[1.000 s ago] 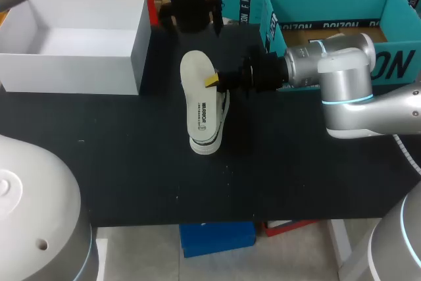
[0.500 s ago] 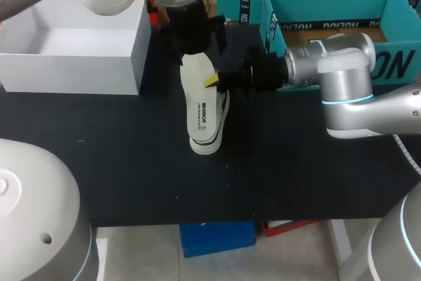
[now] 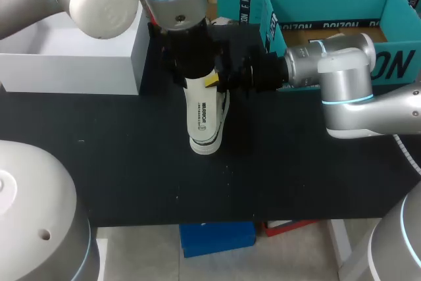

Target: Take the shoe out of the shoebox, open the shoe tongue, remove and reinsert the insole, then place the shoe into the shoebox

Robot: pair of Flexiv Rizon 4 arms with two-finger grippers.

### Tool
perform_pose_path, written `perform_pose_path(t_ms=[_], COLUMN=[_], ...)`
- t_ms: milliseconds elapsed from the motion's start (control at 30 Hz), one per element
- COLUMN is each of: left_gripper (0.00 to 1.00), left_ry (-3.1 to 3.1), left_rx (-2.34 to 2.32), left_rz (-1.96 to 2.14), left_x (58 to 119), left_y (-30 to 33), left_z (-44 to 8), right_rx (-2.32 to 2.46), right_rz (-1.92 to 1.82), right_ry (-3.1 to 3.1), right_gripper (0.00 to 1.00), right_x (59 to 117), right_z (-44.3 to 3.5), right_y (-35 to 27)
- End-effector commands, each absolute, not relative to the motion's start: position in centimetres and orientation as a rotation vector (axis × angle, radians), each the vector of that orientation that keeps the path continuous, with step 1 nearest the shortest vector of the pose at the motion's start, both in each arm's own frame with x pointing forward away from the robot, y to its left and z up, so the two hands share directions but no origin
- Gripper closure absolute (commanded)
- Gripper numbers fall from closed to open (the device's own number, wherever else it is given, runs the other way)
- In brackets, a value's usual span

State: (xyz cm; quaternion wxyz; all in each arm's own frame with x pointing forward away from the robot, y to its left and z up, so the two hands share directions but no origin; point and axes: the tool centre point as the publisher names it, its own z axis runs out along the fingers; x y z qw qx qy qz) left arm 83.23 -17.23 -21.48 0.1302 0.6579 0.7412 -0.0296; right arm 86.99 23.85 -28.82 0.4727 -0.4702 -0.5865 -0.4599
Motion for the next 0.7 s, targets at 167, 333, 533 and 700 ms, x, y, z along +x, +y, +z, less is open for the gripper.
perform_pose_path(t_ms=[167,333,533,700], left_gripper=[0.0,0.0,0.0,0.0], left_ry=[2.136,2.102,1.968,1.861], left_rx=[1.899,1.874,1.73,1.601], left_rz=[-0.129,-0.211,-0.508,-0.73], left_x=[80.6,79.9,80.1,80.6], left_y=[-16.6,-16.1,-14.7,-13.4], left_z=[-22.1,-22.1,-21.4,-21.0], right_rx=[-1.151,-1.151,-1.151,-1.151], right_rz=[-1.123,-1.123,-1.123,-1.123], right_ry=[-1.436,-1.436,-1.436,-1.436], right_gripper=[1.0,1.0,1.0,1.0], right_x=[87.1,87.1,87.1,87.1], right_z=[-28.9,-28.9,-28.9,-28.9], right_y=[24.0,24.0,24.0,24.0])
